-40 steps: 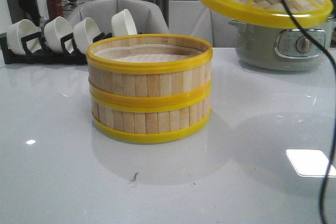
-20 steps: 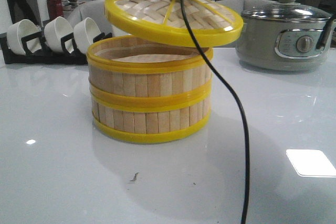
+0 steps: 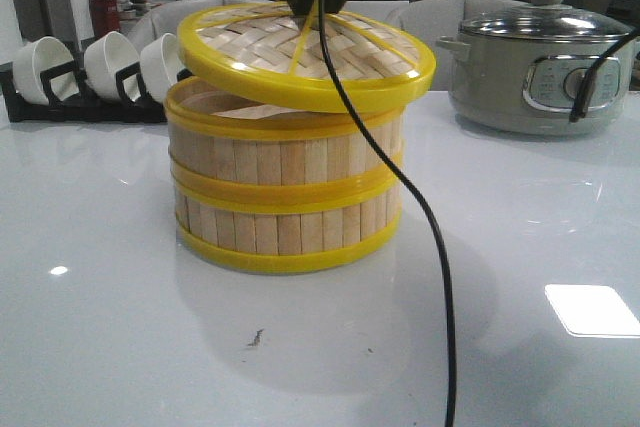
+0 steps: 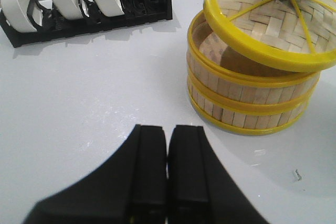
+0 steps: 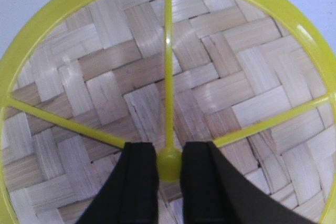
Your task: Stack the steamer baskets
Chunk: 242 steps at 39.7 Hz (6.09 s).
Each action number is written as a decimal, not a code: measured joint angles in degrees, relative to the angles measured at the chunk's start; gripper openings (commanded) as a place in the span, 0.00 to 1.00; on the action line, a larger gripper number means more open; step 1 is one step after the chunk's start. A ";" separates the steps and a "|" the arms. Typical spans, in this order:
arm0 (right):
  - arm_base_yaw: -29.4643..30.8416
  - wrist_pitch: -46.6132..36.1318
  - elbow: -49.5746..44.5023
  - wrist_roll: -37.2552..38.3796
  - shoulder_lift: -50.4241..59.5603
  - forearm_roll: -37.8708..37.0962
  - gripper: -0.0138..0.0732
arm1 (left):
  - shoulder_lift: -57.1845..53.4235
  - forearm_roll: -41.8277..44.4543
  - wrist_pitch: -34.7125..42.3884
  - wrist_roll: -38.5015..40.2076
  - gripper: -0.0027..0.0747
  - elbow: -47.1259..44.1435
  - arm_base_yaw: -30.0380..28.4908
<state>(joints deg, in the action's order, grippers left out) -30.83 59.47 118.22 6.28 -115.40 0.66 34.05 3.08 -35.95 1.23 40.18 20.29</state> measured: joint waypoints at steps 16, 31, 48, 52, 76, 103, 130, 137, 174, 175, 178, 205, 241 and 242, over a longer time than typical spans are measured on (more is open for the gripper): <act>0.00 -0.13 2.09 -1.08 -2.99 2.53 0.19 | 0.00 0.00 -0.10 0.00 0.15 0.00 0.00; 0.00 -0.75 2.09 -2.46 -4.18 3.15 0.19 | 0.00 0.00 -0.10 0.00 0.15 0.00 0.00; 0.00 -1.18 2.09 -2.46 -4.72 3.52 0.44 | 0.00 0.00 -0.10 0.00 0.15 0.00 0.00; 0.00 -1.74 2.09 -2.46 -4.72 3.66 0.58 | 0.00 0.00 -0.10 0.00 0.15 0.00 0.00; 0.00 -3.69 2.09 -2.46 -2.67 4.02 0.44 | 0.00 0.00 -0.10 0.00 0.15 0.00 0.00; 1.28 2.05 0.11 -2.46 15.96 -4.46 0.19 | 0.00 1.53 0.33 0.00 0.15 0.00 0.00; 1.28 0.26 -31.39 0.00 54.09 -10.42 0.19 | 0.00 1.66 0.55 0.00 0.15 0.00 0.00; 1.28 -0.39 -41.05 0.12 64.57 -10.99 0.19 | 0.00 1.66 0.76 0.00 0.15 0.00 0.00; 1.28 -7.09 -56.95 4.81 76.13 -11.17 0.19 | 0.00 1.68 1.98 0.00 0.14 0.00 0.00; 1.28 -7.09 -56.95 4.81 76.13 -11.17 0.19 | 0.00 1.68 1.98 0.00 0.14 0.00 0.00; 1.28 -7.09 -56.95 4.81 76.13 -11.17 0.19 | 0.00 1.68 1.98 0.00 0.14 0.00 0.00; 1.28 -5.06 -56.95 4.81 76.13 -11.25 0.19 | 0.00 1.68 1.98 0.00 0.14 0.00 0.00; 29.54 -26.18 -69.93 4.81 76.85 -9.85 0.19 | 0.00 1.68 1.98 0.00 0.14 0.00 0.00; 30.16 -26.38 -70.63 4.81 76.97 -9.76 0.19 | 0.00 1.68 1.98 0.00 0.14 0.00 0.00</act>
<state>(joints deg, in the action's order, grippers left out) -0.67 33.08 47.59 11.09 -38.43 -9.10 34.05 4.76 -33.97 1.23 40.18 20.29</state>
